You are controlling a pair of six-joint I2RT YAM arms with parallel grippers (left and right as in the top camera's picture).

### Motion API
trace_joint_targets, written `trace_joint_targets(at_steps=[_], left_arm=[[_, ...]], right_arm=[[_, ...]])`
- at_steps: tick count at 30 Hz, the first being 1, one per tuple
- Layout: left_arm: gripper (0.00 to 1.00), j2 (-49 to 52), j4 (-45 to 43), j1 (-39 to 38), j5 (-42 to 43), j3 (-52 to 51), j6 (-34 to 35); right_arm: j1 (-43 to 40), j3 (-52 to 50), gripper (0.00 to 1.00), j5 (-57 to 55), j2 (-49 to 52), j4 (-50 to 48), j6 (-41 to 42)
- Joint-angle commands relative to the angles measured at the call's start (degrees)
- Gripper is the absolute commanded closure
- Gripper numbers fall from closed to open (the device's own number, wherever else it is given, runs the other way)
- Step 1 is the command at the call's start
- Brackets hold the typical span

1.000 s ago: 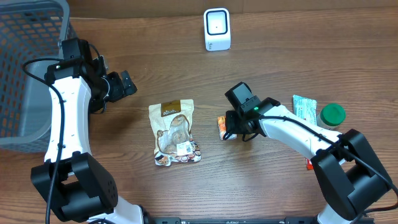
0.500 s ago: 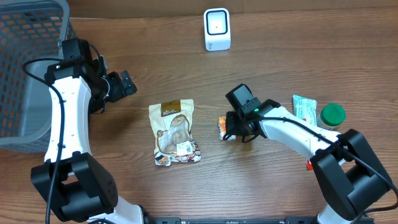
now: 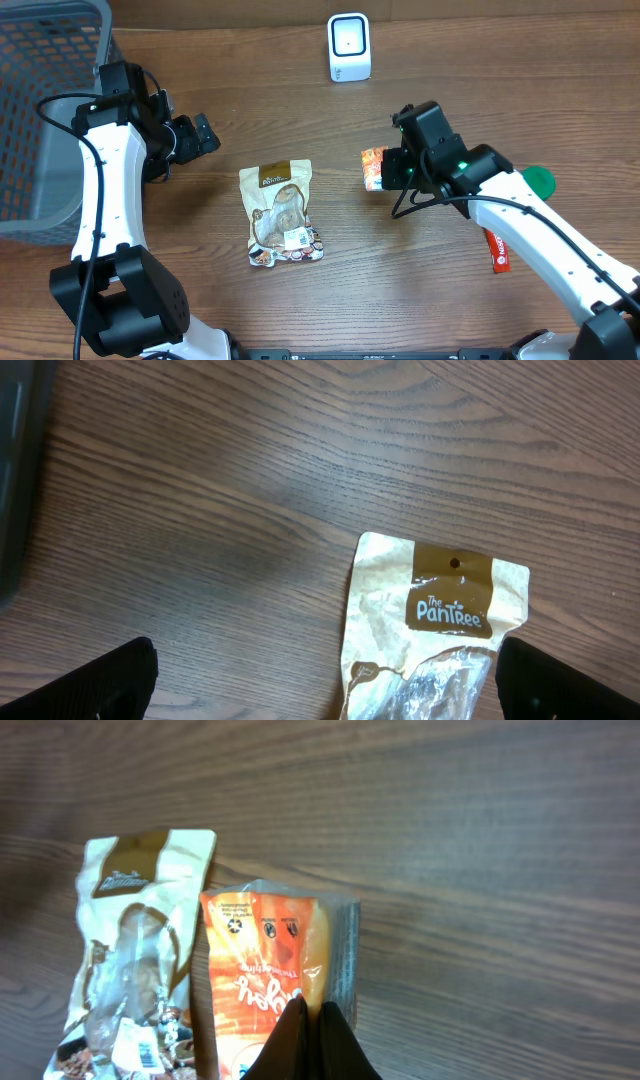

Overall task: Scan the item barcode
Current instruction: 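Lower the right gripper and grasp the orange pack, then lift the orange pack and carry it to the scanner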

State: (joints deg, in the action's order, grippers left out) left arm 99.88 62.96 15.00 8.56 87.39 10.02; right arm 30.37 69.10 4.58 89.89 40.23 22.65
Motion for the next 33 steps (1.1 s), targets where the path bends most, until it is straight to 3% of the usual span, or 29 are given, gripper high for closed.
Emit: trace_joint_targets(at_steps=[1, 7, 14, 17, 25, 33], left_arm=[[0.00, 0.1, 0.0, -0.3, -0.2, 1.2, -1.5], [0.01, 0.1, 0.0, -0.3, -0.2, 1.2, -1.5], [0.00, 0.1, 0.0, -0.3, -0.2, 1.2, -1.5], [0.01, 0.1, 0.0, -0.3, -0.2, 1.2, -1.5], [0.01, 0.1, 0.0, -0.3, -0.2, 1.2, -1.5], [0.01, 0.1, 0.0, -0.3, -0.2, 1.2, -1.5]], right_arm=[[-0.2, 7.7, 0.97, -2.2, -0.8, 2.6, -4.4], [-0.2, 21.5, 0.97, -3.1, 0.7, 9.2, -5.2], [-2.0, 47.4, 0.97, -5.6, 11.0, 30.8, -8.4], [-2.4, 54.9, 0.97, -7.6, 15.1, 35.1, -12.5], [-0.8, 55.0, 0.96, -20.7, 19.8, 20.7, -25.2], [0.0, 55.0, 0.96, -25.3, 28.3, 9.6, -37.5]])
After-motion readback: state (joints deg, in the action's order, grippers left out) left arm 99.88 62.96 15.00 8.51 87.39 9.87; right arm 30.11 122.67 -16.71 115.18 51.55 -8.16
